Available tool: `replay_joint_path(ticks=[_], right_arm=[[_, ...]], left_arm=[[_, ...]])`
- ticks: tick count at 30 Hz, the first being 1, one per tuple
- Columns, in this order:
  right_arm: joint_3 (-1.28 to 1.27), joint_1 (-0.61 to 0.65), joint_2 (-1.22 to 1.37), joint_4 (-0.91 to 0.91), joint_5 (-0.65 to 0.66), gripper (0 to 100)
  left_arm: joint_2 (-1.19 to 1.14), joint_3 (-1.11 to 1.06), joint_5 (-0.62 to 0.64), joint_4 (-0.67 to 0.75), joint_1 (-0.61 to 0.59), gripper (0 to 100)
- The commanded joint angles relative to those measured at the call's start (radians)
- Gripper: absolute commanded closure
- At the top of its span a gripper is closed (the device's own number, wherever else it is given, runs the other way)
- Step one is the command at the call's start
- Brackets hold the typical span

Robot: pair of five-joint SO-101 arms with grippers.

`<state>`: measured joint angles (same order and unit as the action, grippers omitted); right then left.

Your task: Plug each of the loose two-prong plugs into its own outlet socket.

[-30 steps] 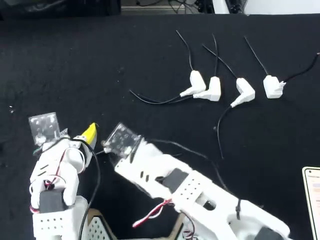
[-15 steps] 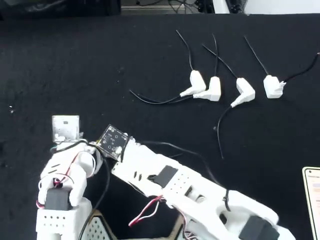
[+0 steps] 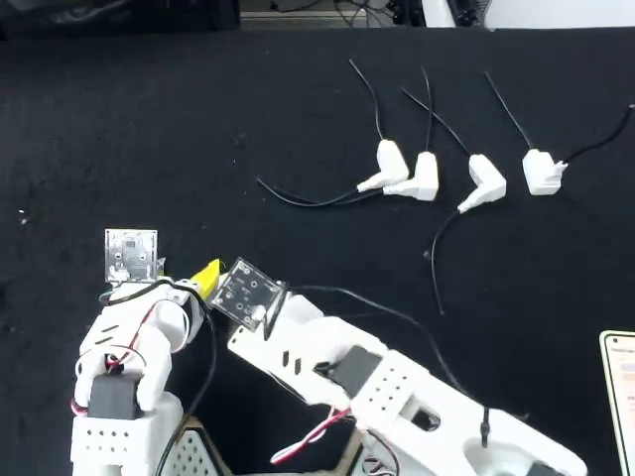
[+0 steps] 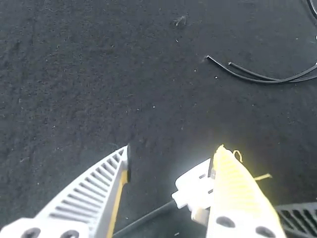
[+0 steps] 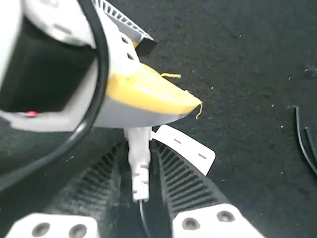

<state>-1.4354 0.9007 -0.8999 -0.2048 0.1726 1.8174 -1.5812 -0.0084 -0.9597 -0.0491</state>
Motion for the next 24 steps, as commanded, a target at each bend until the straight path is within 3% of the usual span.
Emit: replay_joint_path(ticks=[1,24], right_arm=[[0.016,-0.020,-0.099,-0.014,-0.008,98.8],[0.013,-0.025,-0.162,-0.048,-0.008,98.8]], left_arm=[[-0.003,0.008,-0.014,-0.003,0.007,73],[-0.003,-0.021,-0.014,0.020,0.016,73]])
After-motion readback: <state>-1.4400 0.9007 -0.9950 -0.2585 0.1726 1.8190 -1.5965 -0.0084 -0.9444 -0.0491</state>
